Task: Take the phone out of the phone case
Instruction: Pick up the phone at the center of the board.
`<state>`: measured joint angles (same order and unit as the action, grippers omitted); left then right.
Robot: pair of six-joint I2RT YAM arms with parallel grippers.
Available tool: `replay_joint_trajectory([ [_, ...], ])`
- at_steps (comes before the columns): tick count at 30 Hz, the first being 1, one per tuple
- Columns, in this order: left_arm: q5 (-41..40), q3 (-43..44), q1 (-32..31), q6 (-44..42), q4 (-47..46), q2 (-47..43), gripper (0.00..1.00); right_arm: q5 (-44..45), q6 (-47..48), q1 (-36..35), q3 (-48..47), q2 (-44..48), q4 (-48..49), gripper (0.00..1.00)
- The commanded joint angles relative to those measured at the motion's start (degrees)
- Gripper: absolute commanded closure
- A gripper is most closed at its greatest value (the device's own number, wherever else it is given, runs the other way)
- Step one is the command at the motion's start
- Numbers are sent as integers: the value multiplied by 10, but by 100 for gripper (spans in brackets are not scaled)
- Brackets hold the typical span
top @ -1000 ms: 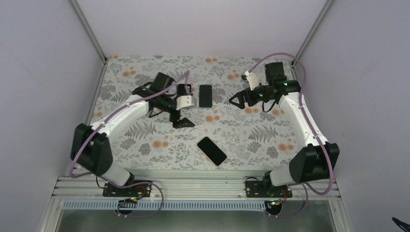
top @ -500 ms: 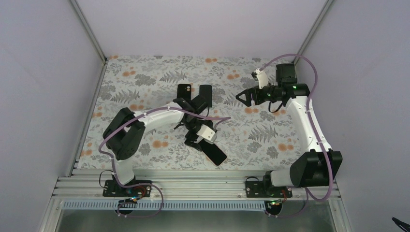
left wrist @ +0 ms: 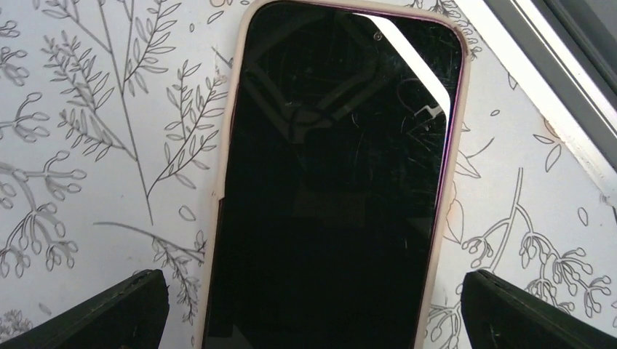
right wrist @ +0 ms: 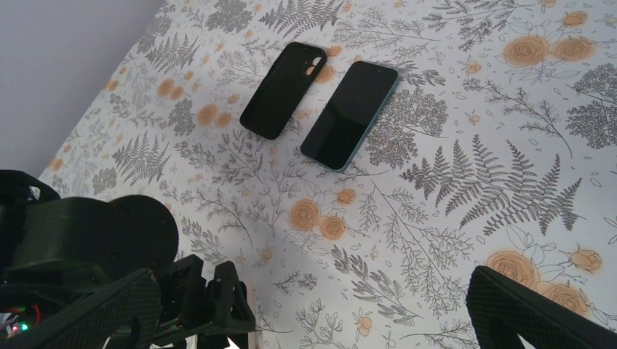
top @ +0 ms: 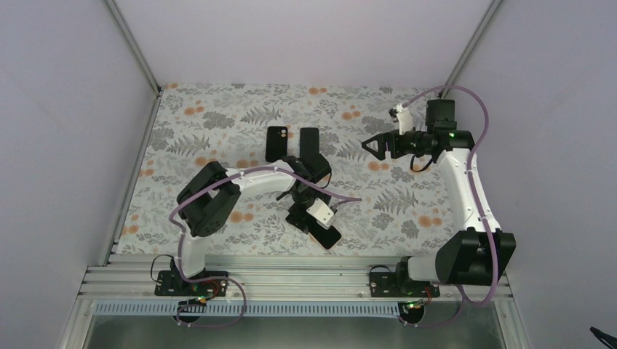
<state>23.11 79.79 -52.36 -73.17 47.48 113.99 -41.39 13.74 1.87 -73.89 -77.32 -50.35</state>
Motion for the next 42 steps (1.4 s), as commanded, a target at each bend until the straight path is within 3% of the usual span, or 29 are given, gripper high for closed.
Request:
replay_joint_trajectory([
  [1,-15,18,-21,-19,9,20,0,-40,-4,16,13,12,13,1],
  [12,-26,39,-38,-7,28,66,0,-65,-5,37,24,22,18,1],
  [19,-64,-10,-35,1,0,52,3,-79,-5,50,35,34,22,1],
  [34,-84,-57,22,10,-11,2,32,-85,-6,60,44,49,29,1],
  [38,-78,-81,33,42,-67,-36,44,-72,-15,63,37,58,46,1],
  [42,-39,-73,53,100,-91,-76,48,-65,-30,63,4,50,74,1],
])
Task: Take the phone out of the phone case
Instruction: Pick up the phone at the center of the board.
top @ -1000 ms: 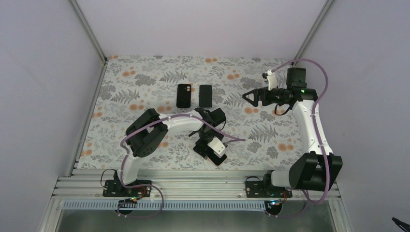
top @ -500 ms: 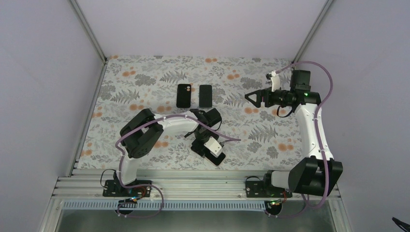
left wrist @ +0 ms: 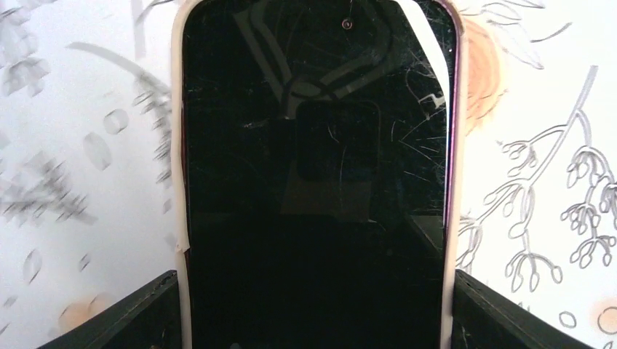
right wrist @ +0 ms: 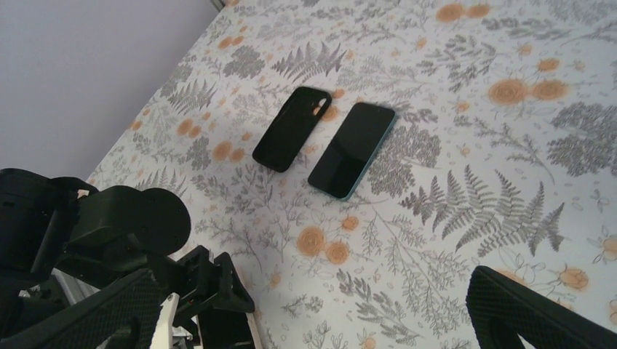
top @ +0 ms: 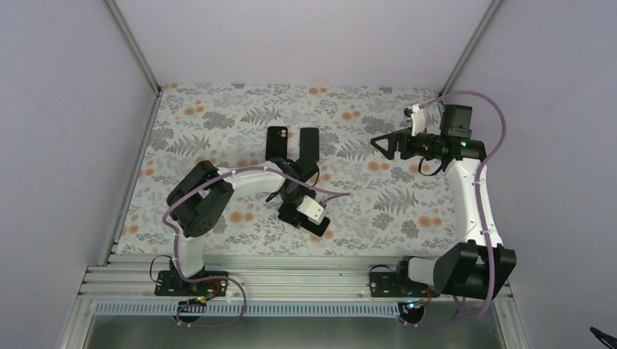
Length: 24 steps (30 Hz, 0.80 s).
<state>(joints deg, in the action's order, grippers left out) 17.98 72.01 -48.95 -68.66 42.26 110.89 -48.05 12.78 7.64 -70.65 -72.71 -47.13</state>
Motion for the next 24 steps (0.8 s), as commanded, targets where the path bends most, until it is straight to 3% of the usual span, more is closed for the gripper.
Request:
replay_joint_trajectory([
  [1,22,6,23,72,-43,-61,48,-2,-27,5,-37,2,56,1],
  [13,59,35,84,270,-105,-181,53,-38,-160,5,-119,-28,206,1],
  [24,-35,115,115,414,-164,-246,53,-61,-345,-3,-114,-63,332,1],
])
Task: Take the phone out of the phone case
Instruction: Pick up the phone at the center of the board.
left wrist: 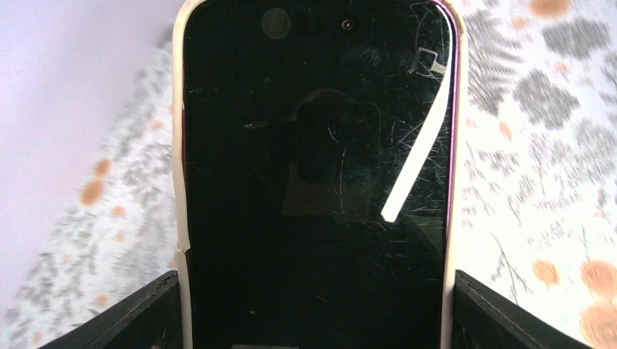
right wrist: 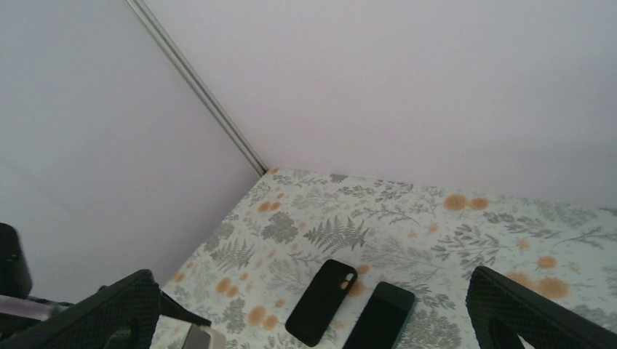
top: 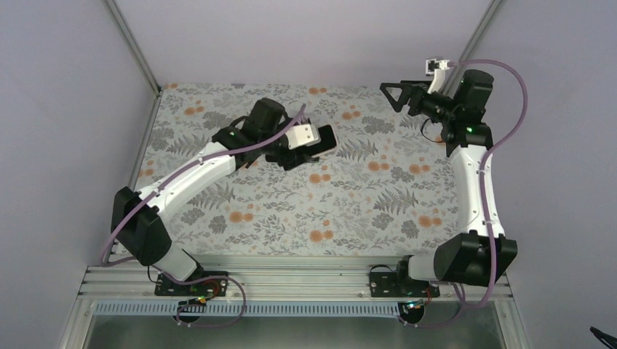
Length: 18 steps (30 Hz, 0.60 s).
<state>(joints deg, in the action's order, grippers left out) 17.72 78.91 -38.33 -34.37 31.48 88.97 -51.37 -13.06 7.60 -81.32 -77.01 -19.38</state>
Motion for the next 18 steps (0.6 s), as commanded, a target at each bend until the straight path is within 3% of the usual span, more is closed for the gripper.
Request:
replay_joint_trajectory([
  [1,-41,55,13,85,-60,-27,53,-34,-99,-6,-8,-24,60,1],
  [10,-77,120,33,156,-68,-17,53,-33,-188,-94,36,-12,137,0],
  [18,-98,145,33,181,-78,-1,53,-5,-235,-170,8,-64,133,6],
])
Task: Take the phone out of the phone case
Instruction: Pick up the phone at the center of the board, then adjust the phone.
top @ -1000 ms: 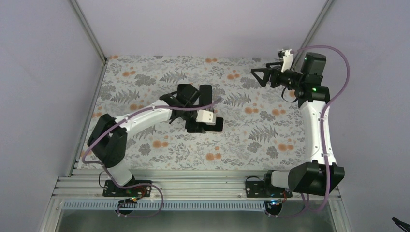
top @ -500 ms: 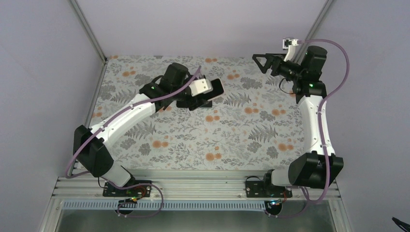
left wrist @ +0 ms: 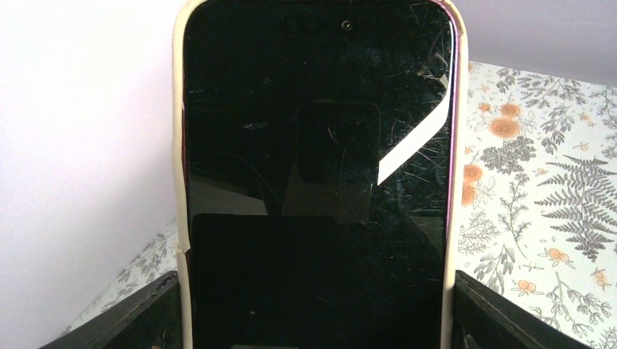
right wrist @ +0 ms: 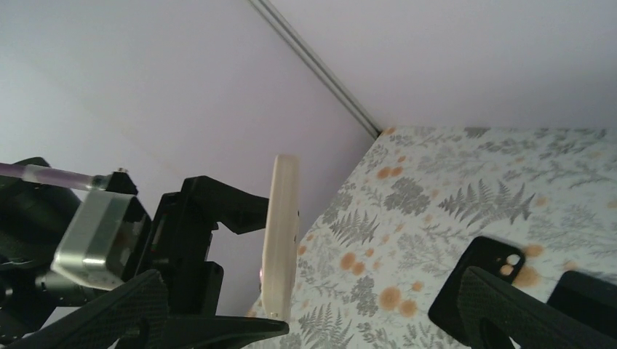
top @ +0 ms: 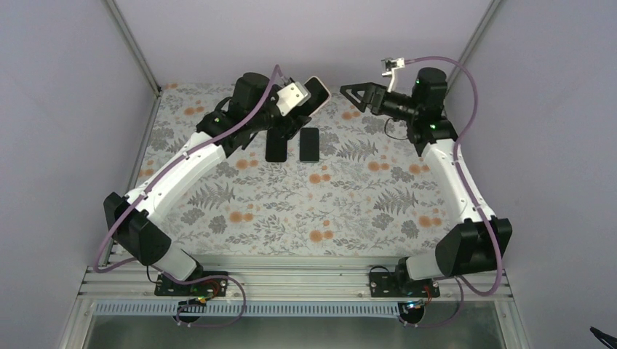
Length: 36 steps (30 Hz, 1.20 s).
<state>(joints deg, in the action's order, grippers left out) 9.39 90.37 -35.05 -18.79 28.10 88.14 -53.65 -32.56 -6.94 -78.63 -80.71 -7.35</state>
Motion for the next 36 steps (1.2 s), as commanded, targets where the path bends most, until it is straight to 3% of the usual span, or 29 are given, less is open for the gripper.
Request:
replay_joint_trajectory([
  [1,-16,34,0,26,-45,8,53,22,-46,-33,-21,-31,16,8],
  [8,-25,41,1,34,-49,15,53,47,-66,-72,-24,-43,23,23],
  [26,-3,64,0,67,-56,37,53,68,-116,-112,-9,-68,51,44],
  [36,-3,66,-6,75,-57,44,53,76,-135,-121,-2,-80,61,61],
])
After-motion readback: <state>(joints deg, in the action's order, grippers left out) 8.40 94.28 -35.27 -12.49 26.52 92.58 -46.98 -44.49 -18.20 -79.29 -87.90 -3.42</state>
